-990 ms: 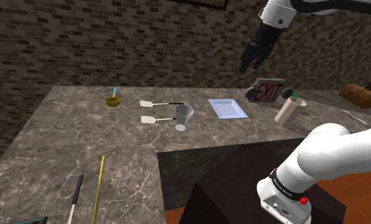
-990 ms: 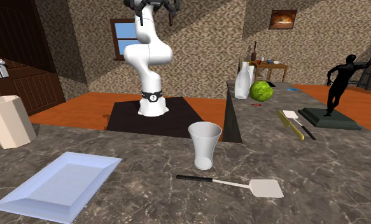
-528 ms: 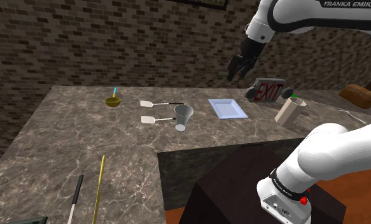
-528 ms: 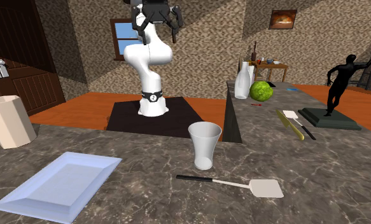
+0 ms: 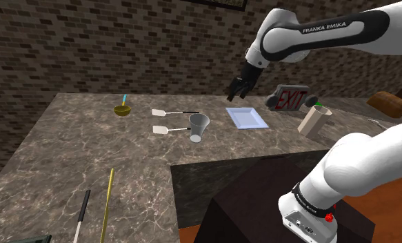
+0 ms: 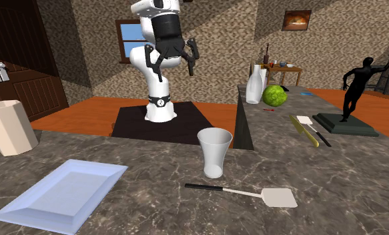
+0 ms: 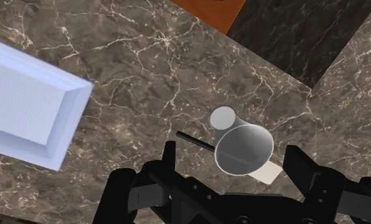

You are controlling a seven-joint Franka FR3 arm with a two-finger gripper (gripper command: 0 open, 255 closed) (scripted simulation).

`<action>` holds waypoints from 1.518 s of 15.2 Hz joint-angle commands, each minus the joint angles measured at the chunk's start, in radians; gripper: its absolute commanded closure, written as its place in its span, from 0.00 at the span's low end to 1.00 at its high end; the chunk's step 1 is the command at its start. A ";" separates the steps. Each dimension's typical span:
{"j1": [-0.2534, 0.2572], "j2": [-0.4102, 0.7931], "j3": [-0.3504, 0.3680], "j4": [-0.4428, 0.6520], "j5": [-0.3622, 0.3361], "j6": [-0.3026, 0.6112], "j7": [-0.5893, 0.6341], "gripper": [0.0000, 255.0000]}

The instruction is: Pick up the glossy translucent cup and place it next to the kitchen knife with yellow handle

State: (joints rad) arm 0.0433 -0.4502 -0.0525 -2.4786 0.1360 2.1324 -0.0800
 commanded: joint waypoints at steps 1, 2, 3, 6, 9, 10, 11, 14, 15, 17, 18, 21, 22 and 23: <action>0.013 0.065 -0.013 -0.003 0.030 0.073 -0.031 0.00; 0.020 0.100 -0.018 -0.002 0.048 0.107 -0.048 0.00; 0.028 0.135 -0.024 0.001 0.067 0.140 -0.066 0.00; 0.053 0.246 -0.038 0.020 0.135 0.232 -0.128 0.00; 0.077 0.363 -0.048 0.055 0.222 0.309 -0.203 0.00; 0.084 0.403 -0.049 0.070 0.254 0.331 -0.231 0.00; 0.089 0.443 -0.048 0.087 0.288 0.351 -0.260 0.00; 0.093 0.525 -0.038 0.122 0.357 0.393 -0.318 0.00; 0.095 0.537 -0.035 0.122 0.366 0.404 -0.324 0.00; 0.097 0.562 -0.029 0.124 0.384 0.426 -0.337 0.00; 0.098 0.574 -0.025 0.126 0.394 0.437 -0.343 0.00; 0.101 0.607 -0.016 0.130 0.418 0.464 -0.360 0.00; 0.101 0.607 -0.016 0.130 0.418 0.464 -0.360 0.00; 0.100 0.607 -0.016 0.130 0.418 0.464 -0.360 0.00</action>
State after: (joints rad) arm 0.1440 0.1538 -0.0689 -2.3499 0.5527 2.5950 -0.4388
